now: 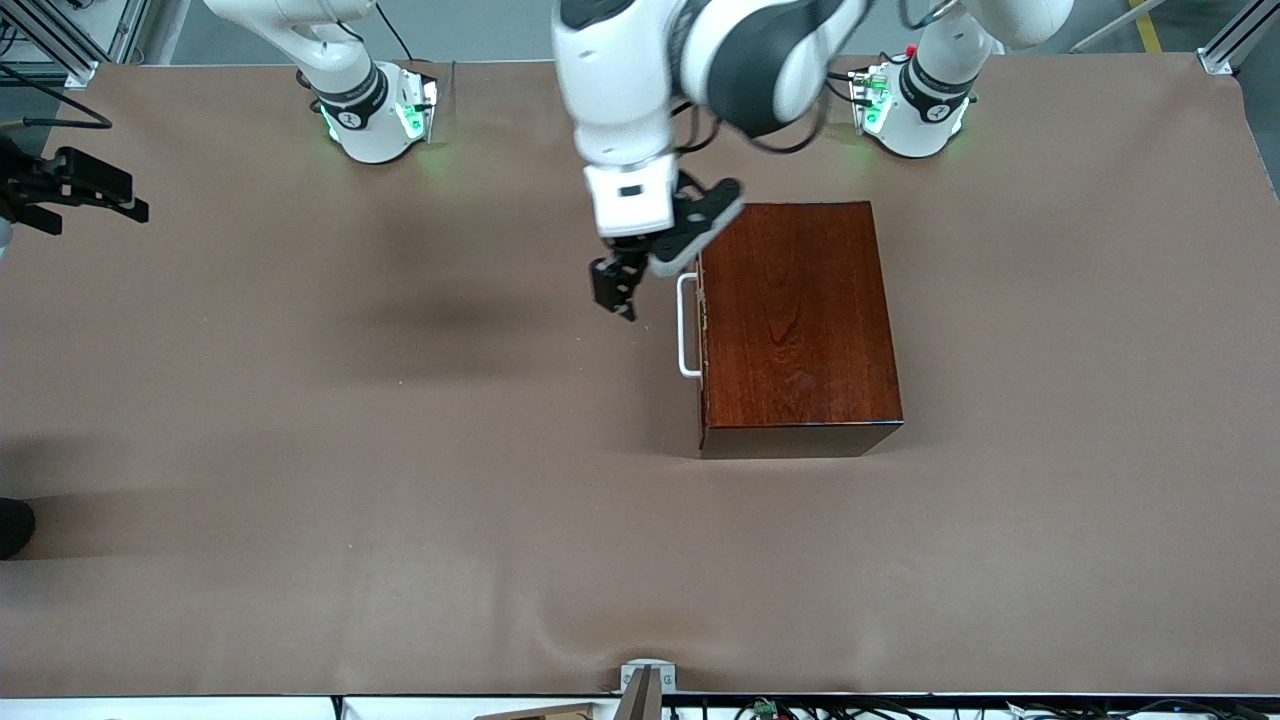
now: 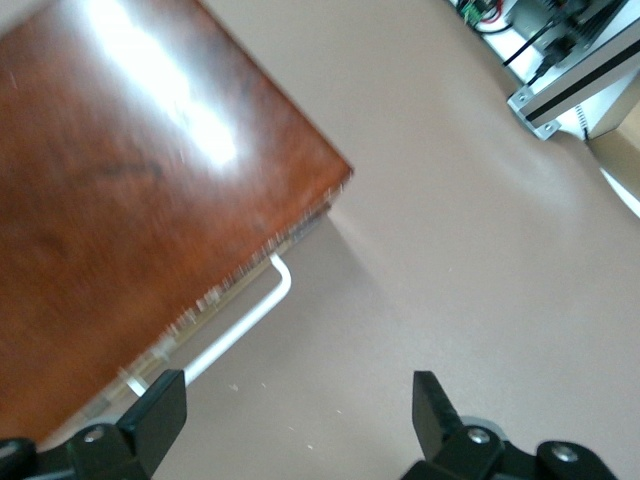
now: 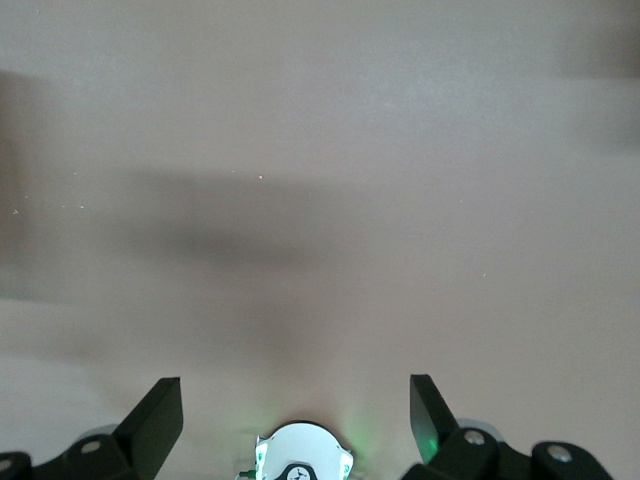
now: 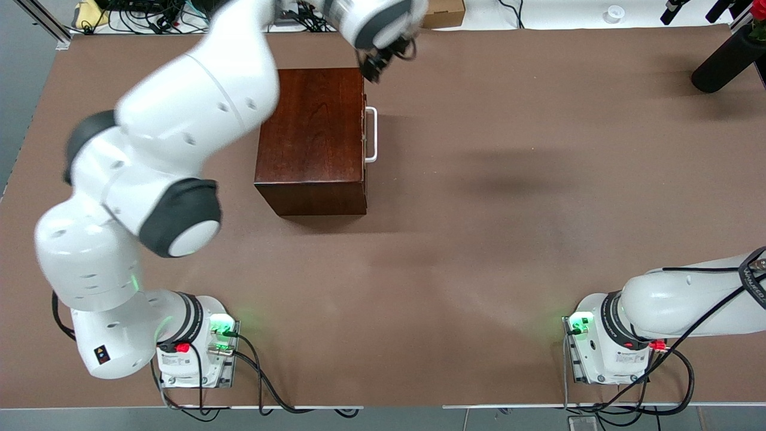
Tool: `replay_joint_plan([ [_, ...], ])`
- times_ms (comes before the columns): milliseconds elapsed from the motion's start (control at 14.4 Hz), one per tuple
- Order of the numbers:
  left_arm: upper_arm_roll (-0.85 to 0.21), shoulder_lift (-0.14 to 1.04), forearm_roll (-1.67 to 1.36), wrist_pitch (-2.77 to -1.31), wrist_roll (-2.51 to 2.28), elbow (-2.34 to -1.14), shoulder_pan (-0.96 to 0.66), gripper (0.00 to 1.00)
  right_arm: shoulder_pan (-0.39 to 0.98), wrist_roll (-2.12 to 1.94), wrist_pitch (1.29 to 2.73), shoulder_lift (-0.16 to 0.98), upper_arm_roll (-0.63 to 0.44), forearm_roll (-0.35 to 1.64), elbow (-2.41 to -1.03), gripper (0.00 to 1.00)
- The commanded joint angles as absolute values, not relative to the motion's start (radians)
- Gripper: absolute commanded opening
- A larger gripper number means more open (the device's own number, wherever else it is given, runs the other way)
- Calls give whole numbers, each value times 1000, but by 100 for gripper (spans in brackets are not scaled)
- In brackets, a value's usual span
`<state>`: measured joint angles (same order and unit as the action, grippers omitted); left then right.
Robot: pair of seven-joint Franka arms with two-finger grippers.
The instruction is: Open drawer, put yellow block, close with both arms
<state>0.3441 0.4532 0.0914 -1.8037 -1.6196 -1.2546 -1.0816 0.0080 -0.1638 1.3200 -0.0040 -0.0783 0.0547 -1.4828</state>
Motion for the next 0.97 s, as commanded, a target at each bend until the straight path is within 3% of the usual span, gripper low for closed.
replay_joint_plan([
  [0,334,290,114,-1806,-1485,-1420,-1052,100,-15,-178,1324,-23,-60,44,-1502,100],
  [487,330,0,114,-1729,-1142,-1589,-908,100,-23,-163,1353,-20,-57,46,-1497,100],
  [904,330,-110,114,-1583,-830,-1595,-767,100,-15,-163,1356,-31,-60,46,-1499,100],
])
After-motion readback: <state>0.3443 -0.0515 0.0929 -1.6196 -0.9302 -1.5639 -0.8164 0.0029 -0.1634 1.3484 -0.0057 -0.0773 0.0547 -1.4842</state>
